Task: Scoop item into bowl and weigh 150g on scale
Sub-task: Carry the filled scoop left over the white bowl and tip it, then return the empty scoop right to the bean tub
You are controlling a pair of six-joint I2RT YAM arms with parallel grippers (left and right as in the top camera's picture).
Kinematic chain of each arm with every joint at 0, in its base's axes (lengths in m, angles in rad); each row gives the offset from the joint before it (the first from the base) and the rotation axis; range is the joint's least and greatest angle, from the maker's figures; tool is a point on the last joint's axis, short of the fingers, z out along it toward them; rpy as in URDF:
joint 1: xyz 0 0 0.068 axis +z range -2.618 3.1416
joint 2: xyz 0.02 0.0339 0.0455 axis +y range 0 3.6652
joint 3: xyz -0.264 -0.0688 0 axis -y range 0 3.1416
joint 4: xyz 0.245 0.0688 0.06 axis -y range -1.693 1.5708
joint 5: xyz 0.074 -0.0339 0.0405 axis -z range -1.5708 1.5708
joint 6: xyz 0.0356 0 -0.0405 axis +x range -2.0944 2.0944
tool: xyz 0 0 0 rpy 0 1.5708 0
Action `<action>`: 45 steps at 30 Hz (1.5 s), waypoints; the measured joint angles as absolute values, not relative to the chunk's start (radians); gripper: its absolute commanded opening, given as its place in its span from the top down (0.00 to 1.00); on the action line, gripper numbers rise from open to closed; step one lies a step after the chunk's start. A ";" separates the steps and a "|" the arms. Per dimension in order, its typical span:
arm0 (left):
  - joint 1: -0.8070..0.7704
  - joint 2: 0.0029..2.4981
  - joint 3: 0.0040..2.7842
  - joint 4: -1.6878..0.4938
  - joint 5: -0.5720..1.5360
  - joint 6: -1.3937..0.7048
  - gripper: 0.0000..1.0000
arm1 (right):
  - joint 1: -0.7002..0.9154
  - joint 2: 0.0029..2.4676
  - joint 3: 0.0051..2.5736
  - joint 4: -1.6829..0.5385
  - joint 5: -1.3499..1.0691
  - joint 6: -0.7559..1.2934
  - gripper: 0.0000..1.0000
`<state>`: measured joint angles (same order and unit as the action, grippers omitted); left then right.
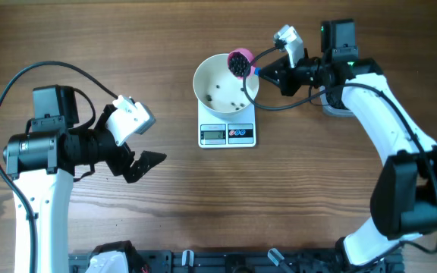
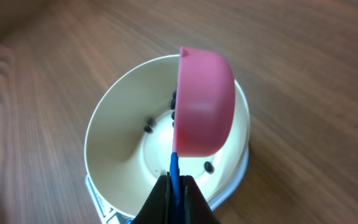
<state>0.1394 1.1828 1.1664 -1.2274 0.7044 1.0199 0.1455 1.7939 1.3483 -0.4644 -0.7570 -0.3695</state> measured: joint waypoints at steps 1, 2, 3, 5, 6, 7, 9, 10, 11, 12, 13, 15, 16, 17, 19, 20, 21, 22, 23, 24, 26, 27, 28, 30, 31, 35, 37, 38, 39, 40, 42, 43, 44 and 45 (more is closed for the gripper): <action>0.139 1.182 1.166 -1.227 0.704 1.020 0.00 | 0.158 1.779 1.348 -0.467 -0.727 -0.369 0.96; 0.139 1.183 1.166 -1.227 0.704 1.020 0.00 | 0.174 1.766 1.349 -0.468 -0.697 -0.370 0.96; 0.139 1.182 1.166 -1.227 0.704 1.020 0.00 | 0.192 1.755 1.348 -0.469 -0.664 -0.370 0.96; 0.139 1.182 1.166 -1.227 0.704 1.020 0.00 | 0.226 1.746 1.349 -0.471 -0.593 -0.373 0.96; 0.139 1.182 1.166 -1.227 0.704 1.020 0.00 | 0.244 1.746 1.348 -0.474 -0.554 -0.378 0.96; 0.139 1.183 1.166 -1.227 0.704 1.020 0.00 | 0.260 1.746 1.348 -0.482 -0.513 -0.388 0.96; 0.139 1.183 1.166 -1.227 0.704 1.020 0.00 | 0.294 1.746 1.348 -0.485 -0.423 -0.408 0.96; 0.139 1.182 1.166 -1.227 0.704 1.020 0.00 | 0.308 1.746 1.348 -0.486 -0.380 -0.417 0.96; 0.139 1.182 1.166 -1.227 0.704 1.020 0.00 | 0.316 1.746 1.348 -0.487 -0.359 -0.419 0.96; 0.139 1.182 1.166 -1.227 0.704 1.020 0.00 | 0.325 1.744 1.349 -0.487 -0.335 -0.422 0.96; 0.139 1.182 1.166 -1.227 0.704 1.020 0.00 | 0.333 1.740 1.348 -0.489 -0.311 -0.425 0.96; 0.139 1.182 1.166 -1.227 0.704 1.020 0.00 | 0.344 1.728 1.348 -0.491 -0.283 -0.426 0.96; 0.139 1.182 1.166 -1.227 0.704 1.020 0.00 | 0.348 1.720 1.348 -0.497 -0.270 -0.426 0.96; 0.139 1.182 1.166 -1.227 0.704 1.020 0.00 | 0.355 1.708 1.349 -0.509 -0.252 -0.429 0.96; 0.139 1.183 1.166 -1.227 0.704 1.020 0.00 | 0.376 1.694 1.349 -0.537 -0.200 -0.444 0.96; 0.139 1.182 1.166 -1.227 0.704 1.020 0.00 | 0.390 1.692 1.349 -0.546 -0.176 -0.456 0.96; 0.139 1.183 1.166 -1.227 0.704 1.020 0.00 | 0.405 1.689 1.349 -0.545 -0.157 -0.467 0.96; 0.139 1.183 1.166 -1.227 0.704 1.020 0.00 | 0.419 1.683 1.349 -0.545 -0.146 -0.479 0.96; 0.139 1.182 1.166 -1.227 0.704 1.020 0.00 | 0.430 1.676 1.349 -0.545 -0.135 -0.487 0.96; 0.139 1.183 1.166 -1.227 0.704 1.020 0.00 | 0.439 1.669 1.349 -0.546 -0.126 -0.494 0.96; 0.139 1.182 1.166 -1.227 0.704 1.020 0.00 | 0.449 1.657 1.349 -0.554 -0.101 -0.503 0.96; 0.139 1.183 1.166 -1.227 0.704 1.020 0.00 | 0.449 1.654 1.349 -0.554 -0.083 -0.503 0.96; 0.139 1.183 1.166 -1.227 0.704 1.020 0.00 | 0.449 1.654 1.349 -0.553 -0.073 -0.503 0.96; 0.139 1.182 1.166 -1.227 0.704 1.020 0.00 | 0.448 1.645 1.349 -0.550 -0.057 -0.503 0.96; 0.139 1.183 1.166 -1.227 0.704 1.020 0.00 | 0.448 1.638 1.348 -0.551 -0.051 -0.503 0.96; 0.139 1.183 1.166 -1.227 0.704 1.020 0.00 | 0.450 1.628 1.348 -0.569 -0.043 -0.503 0.96; 0.139 1.182 1.166 -1.227 0.704 1.020 0.00 | 0.452 1.626 1.348 -0.567 -0.043 -0.501 0.96; 0.139 1.183 1.166 -1.227 0.704 1.020 0.00 | 0.455 1.625 1.349 -0.567 -0.043 -0.495 0.96; 0.139 1.183 1.166 -1.227 0.704 1.020 0.00 | 0.455 1.620 1.349 -0.569 -0.043 -0.487 0.96; 0.139 1.182 1.166 -1.227 0.704 1.020 0.00 | 0.455 1.608 1.349 -0.569 -0.043 -0.477 0.96; 0.139 1.182 1.166 -1.227 0.704 1.020 0.00 | 0.443 1.559 1.349 -0.570 -0.035 -0.468 0.96; 0.139 1.183 1.166 -1.227 0.704 1.020 0.00 | 0.426 1.521 1.353 -0.582 -0.018 -0.466 0.96; 0.139 1.182 1.166 -1.227 0.704 1.020 0.00 | 0.398 1.479 1.361 -0.611 0.004 -0.461 0.96; 0.139 1.183 1.166 -1.227 0.704 1.020 0.00 | 0.366 1.443 1.369 -0.650 0.029 -0.451 0.96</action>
<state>0.1394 1.1828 1.1664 -1.2270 0.7040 1.0199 0.3660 1.4425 1.3685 -0.6498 0.0292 -0.4515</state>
